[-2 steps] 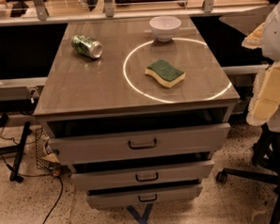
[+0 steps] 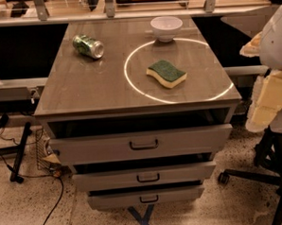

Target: Open top drawer

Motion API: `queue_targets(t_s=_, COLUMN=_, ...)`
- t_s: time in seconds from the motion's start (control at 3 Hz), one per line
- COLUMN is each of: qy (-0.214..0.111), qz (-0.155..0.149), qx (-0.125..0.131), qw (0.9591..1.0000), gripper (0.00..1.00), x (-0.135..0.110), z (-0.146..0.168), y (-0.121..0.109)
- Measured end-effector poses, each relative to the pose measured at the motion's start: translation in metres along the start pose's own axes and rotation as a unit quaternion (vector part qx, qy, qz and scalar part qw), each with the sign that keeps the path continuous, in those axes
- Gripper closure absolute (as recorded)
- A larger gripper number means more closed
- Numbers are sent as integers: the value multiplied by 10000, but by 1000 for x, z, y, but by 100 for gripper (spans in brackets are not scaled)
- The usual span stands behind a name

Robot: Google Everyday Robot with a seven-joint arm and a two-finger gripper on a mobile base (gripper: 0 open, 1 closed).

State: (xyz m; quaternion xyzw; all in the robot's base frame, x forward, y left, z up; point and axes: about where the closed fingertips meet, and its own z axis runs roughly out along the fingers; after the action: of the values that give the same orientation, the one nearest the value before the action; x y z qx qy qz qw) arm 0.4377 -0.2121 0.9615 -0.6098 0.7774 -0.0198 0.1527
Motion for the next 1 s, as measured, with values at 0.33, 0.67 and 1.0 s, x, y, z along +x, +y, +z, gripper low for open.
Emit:
queue_targets(t_s=0.33, qy=-159, qz=-260, qx=-318, qw=9990, gripper=0, x=-2, z=42, y=28)
queue_targets(t_s=0.67, qy=-281, qz=-414, qx=-557, qw=9972, gripper=0, x=-1, z=79, y=49)
queue_targets(t_s=1.0, qy=-548, qz=-553, qx=-892, qw=9930, gripper=0, x=-4, z=128, y=82)
